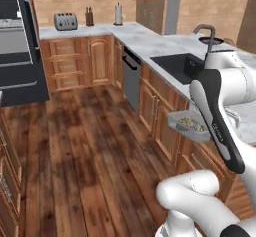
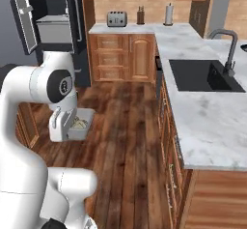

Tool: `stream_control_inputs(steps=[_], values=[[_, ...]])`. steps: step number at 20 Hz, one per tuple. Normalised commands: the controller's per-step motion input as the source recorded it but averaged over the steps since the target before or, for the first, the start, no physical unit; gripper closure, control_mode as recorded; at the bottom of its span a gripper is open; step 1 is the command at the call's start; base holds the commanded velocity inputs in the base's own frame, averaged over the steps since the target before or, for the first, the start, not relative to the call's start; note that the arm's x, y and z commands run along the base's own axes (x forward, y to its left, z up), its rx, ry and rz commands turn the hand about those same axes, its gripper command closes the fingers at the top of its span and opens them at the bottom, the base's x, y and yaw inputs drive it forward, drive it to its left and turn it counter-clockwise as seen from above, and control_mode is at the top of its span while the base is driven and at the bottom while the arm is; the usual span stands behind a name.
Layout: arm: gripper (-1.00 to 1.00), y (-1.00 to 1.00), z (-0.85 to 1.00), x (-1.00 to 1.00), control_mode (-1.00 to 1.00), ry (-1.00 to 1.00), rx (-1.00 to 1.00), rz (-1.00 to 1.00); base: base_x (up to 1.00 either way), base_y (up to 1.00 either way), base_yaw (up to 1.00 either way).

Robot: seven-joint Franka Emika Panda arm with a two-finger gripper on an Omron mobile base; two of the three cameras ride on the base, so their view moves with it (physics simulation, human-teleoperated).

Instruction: Place two dumplings into each of the tupperware containers and then place the containers in the fridge.

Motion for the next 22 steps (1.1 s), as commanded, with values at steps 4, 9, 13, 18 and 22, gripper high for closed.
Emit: stream_control_inputs(steps=[4,9,13,18,22], values=[[1.0,0.0,0.0,0.0,1.0,0.0,0.0,0.0,1.0,0.85,0.0],[1.0,0.0,0.0,0.0,1.0,0.0,0.0,0.0,1.0,0.2,0.18],[1.0,0.0,0.0,0.0,1.0,0.0,0.0,0.0,1.0,0.0,0.25],[1.0,0.0,0.0,0.0,1.0,0.0,0.0,0.0,1.0,0.0,0.44],[1.0,0.0,0.0,0.0,1.0,0.0,0.0,0.0,1.0,-0.08,0.69]])
